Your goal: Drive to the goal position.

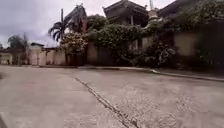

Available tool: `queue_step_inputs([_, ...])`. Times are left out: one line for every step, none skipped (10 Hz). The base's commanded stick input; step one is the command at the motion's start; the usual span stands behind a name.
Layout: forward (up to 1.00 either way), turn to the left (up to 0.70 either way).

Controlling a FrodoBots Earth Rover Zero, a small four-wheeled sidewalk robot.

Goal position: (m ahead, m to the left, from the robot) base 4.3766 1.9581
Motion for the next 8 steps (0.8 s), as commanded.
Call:
queue_step_inputs([1.00, 0.05])
queue_step_inputs([1.00, 0.05])
queue_step_inputs([1.00, 0.05])
queue_step_inputs([1.00, 0.05])
queue_step_inputs([1.00, 0.05])
queue_step_inputs([1.00, 0.05])
queue_step_inputs([1.00, 0.06])
queue_step_inputs([1.00, 0.15])
